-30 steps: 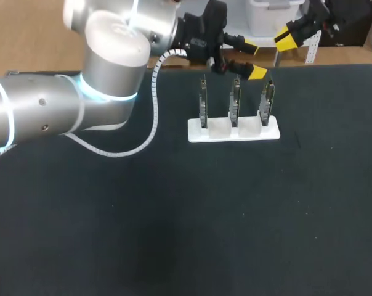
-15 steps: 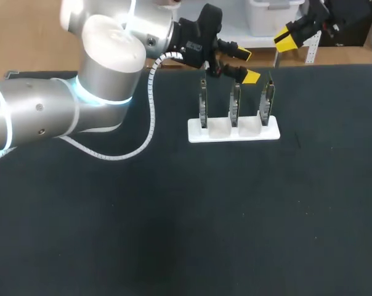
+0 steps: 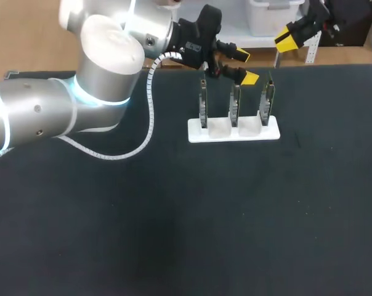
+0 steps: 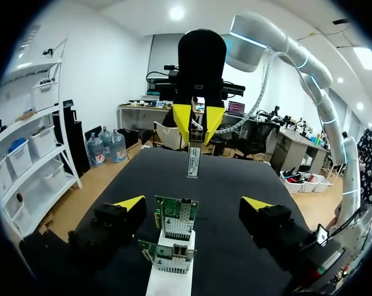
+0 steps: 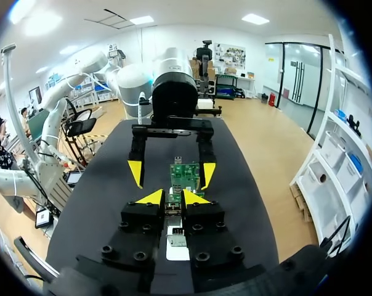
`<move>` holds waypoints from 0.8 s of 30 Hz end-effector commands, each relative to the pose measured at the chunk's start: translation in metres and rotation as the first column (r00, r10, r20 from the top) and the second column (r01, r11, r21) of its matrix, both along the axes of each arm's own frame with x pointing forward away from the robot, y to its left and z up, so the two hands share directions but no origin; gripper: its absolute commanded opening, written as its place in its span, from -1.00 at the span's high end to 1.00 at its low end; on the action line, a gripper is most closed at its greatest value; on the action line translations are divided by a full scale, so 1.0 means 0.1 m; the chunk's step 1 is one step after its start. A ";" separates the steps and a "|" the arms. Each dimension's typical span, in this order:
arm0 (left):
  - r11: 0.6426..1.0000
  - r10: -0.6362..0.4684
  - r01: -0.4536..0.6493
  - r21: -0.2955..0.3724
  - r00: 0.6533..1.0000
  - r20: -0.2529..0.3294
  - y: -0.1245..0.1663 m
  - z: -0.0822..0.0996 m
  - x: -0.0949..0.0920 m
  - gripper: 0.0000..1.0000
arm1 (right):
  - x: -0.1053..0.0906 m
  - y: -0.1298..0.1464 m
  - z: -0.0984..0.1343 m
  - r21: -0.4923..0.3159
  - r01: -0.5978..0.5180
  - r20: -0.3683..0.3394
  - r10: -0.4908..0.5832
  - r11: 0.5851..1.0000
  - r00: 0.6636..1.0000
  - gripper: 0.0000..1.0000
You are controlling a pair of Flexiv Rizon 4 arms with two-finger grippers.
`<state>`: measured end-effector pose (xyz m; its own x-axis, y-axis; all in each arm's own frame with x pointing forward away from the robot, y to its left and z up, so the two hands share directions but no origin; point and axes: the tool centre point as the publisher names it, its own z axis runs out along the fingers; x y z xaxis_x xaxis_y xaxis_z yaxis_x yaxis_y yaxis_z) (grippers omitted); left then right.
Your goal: Pick up the optical module with the left hand, and insert it into the network port with the right hand.
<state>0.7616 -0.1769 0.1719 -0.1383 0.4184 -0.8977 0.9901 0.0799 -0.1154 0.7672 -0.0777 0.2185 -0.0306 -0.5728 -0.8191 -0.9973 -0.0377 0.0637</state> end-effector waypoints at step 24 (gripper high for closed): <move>0.994 -0.071 0.073 0.084 0.997 -0.019 -0.16 -0.02 0.06 -1.00 | 0.02 -0.03 -0.01 0.013 0.008 -0.004 -0.008 1.000 1.000 1.00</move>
<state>0.7588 -0.1886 0.1667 -0.1163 0.4743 -0.8727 0.9929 0.0316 -0.1151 0.7687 -0.0803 0.2176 -0.0391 -0.5631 -0.8255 -0.9973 -0.0299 0.0676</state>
